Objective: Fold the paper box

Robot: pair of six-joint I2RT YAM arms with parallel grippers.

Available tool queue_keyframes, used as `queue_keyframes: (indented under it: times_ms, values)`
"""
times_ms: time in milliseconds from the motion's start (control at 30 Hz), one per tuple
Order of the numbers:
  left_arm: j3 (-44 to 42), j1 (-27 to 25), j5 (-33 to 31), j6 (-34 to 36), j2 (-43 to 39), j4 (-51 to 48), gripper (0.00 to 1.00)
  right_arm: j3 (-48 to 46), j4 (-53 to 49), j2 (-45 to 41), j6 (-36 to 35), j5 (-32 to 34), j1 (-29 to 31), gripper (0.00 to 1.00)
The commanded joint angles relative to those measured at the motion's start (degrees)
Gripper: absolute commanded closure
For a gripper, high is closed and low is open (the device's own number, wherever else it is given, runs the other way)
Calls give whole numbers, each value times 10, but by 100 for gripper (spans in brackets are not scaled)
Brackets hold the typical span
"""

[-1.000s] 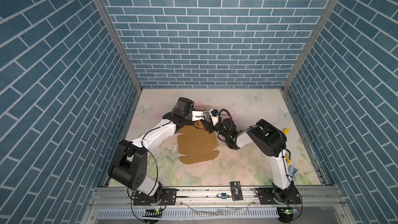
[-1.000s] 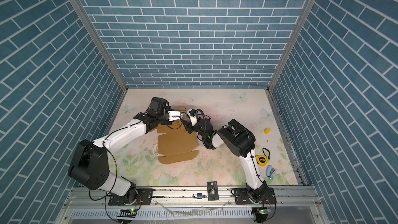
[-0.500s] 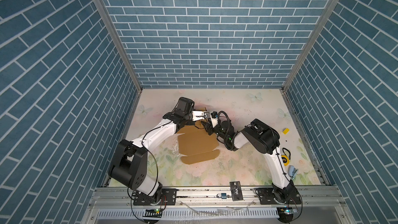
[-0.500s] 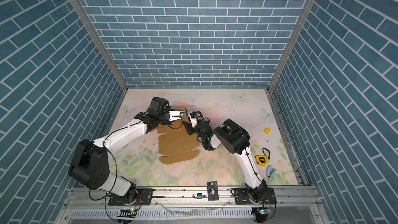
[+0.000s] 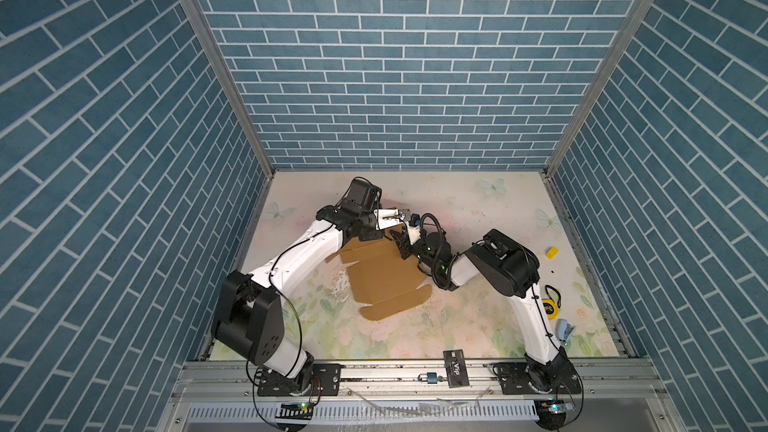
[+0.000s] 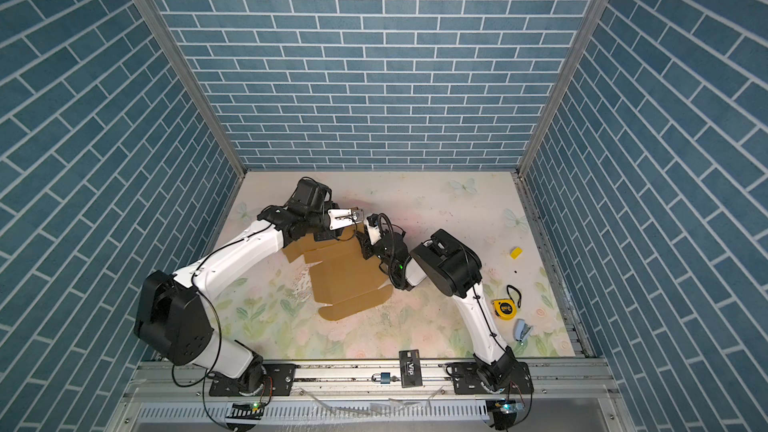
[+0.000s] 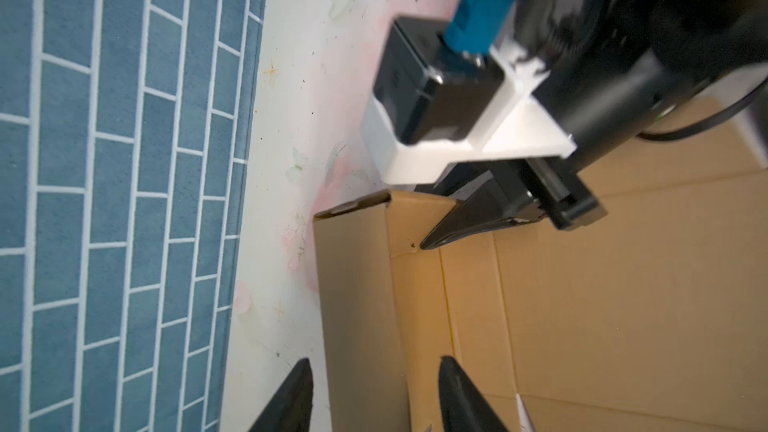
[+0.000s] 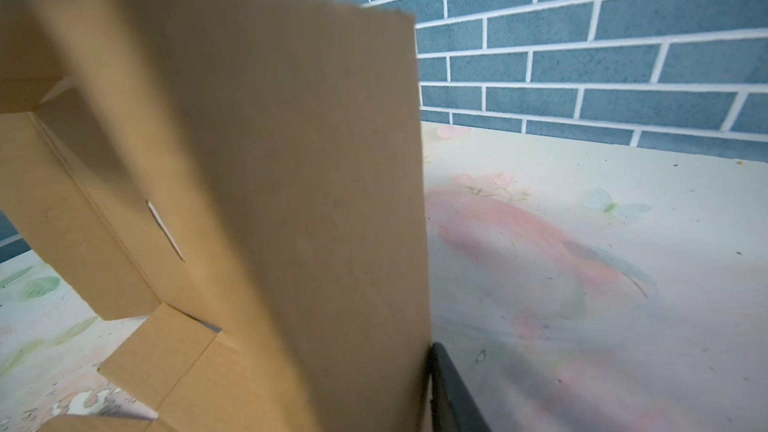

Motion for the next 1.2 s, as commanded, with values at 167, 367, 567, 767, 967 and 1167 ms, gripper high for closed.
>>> queue_keyframes:
  times_ms: [167, 367, 567, 767, 967, 1167]
  values:
    - [99, 21, 113, -257, -34, -183, 38, -3, 2, -26, -4, -38, 3, 73]
    - [88, 146, 215, -407, -33, -138, 38, -13, 6, -32, -5, -58, 2, 73]
    - [-38, 227, 275, -535, -48, -25, 40, -4, 2, -41, -2, -93, -1, 75]
    - [-112, 219, 331, -567, -43, 40, 40, 16, -4, -22, 7, -110, 0, 76]
    - [-109, 200, 293, -525, -23, 6, 43, 15, -6, -23, 11, -112, 0, 76]
    - [-103, 172, 300, -551, -9, 8, 49, 13, -5, -24, 19, -109, 0, 76]
